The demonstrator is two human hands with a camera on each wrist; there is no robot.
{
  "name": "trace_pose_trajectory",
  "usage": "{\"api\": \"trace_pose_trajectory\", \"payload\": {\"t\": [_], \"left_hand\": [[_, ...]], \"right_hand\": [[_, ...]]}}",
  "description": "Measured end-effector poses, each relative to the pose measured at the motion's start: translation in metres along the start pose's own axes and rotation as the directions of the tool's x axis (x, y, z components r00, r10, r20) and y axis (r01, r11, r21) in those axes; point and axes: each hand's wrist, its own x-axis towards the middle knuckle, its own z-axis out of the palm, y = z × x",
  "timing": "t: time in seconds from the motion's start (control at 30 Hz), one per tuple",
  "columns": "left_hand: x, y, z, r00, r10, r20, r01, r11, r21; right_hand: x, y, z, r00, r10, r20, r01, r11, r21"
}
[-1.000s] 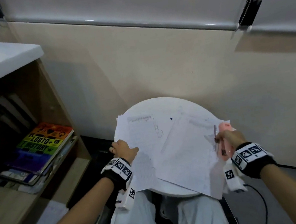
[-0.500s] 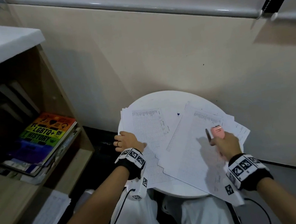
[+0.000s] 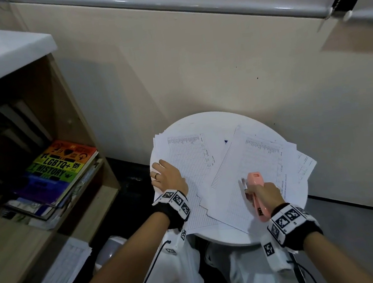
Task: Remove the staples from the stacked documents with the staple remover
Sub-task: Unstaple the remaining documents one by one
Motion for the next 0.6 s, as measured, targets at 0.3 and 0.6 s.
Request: {"api": "trace_pose_trajectory", "payload": {"t": [0.3, 0.6], "left_hand": [[0.015, 0.000, -0.011, 0.993, -0.035, 0.116, 0.046, 0.994, -0.100], [0.038, -0.036, -0.021, 0.999, 0.049, 0.006, -0.035, 0.780, -0.625]], "right_hand": [[0.002, 0.002, 0.002, 1.000, 0.001, -0.016, -0.001, 1.000, 0.002], [0.006, 0.002, 0.001, 1.000, 0.006, -0.010, -0.006, 1.000, -0.024]]}}
